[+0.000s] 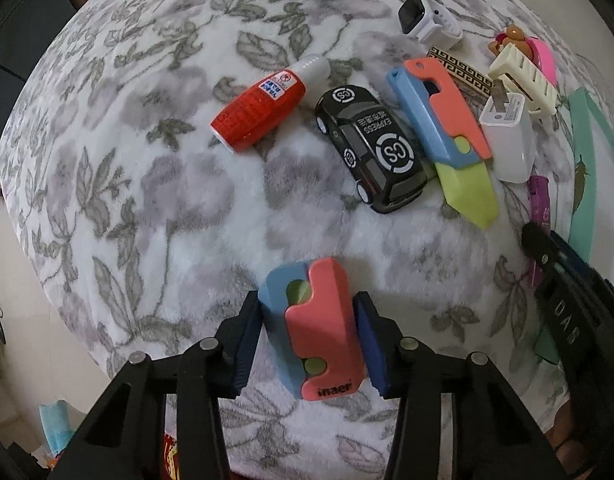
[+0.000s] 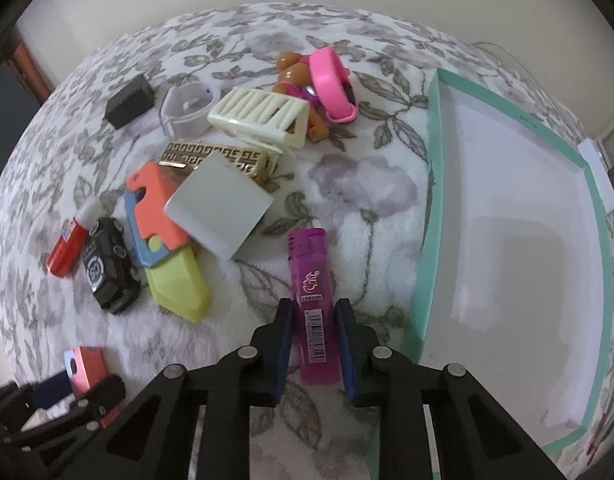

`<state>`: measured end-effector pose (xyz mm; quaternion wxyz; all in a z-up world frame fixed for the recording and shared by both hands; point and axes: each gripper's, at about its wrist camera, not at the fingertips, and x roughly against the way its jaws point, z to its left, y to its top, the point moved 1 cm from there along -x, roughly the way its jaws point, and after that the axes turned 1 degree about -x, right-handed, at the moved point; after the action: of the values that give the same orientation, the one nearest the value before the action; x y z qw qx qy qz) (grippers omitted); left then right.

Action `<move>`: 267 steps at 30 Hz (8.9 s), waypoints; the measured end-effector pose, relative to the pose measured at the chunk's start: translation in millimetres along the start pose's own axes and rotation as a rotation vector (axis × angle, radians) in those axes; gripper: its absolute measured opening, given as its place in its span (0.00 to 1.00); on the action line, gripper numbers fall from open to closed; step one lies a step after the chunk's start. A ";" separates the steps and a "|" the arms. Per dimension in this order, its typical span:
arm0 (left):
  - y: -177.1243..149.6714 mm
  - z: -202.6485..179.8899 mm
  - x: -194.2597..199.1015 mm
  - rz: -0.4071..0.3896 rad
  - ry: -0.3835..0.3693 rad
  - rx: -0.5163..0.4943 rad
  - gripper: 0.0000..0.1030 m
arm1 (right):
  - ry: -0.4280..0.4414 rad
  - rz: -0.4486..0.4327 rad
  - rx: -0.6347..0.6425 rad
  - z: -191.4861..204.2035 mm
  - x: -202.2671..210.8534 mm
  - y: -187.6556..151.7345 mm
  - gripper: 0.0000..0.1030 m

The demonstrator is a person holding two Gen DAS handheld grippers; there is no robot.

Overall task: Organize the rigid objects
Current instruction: 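Lift the lighter with the right tool while the left tool lifts the toy knife toward the tray, then lower the lighter into the tray and open the right tool while the left tool releases the toy knife there, then move the right tool to the black toy car while the left tool moves to the red glue bottle, then grasp the black toy car with the right tool while the left tool grasps the red glue bottle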

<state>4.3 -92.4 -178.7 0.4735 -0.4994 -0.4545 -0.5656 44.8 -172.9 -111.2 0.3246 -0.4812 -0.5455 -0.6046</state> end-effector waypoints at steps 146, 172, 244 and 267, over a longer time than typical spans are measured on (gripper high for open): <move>103.2 -150.2 113.0 -0.188 -0.343 -0.276 0.34 | -0.219 -0.109 -0.510 -235.4 31.5 -22.4 0.22; 84.6 -45.8 155.1 -0.386 -0.360 -0.144 0.72 | -0.177 -0.214 -0.512 -224.6 69.4 -26.8 0.90; 126.3 215.2 54.6 -0.051 -0.170 0.206 1.00 | 0.221 -0.068 0.139 99.5 22.0 21.3 0.61; 133.6 161.8 52.9 -0.081 -0.154 0.027 0.76 | 0.233 -0.024 0.175 104.4 15.5 13.1 0.35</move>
<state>155.4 44.5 -106.3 0.4205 -0.5161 -0.5173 -0.5379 75.6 -72.0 -98.1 0.4192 -0.3711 -0.5603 -0.6104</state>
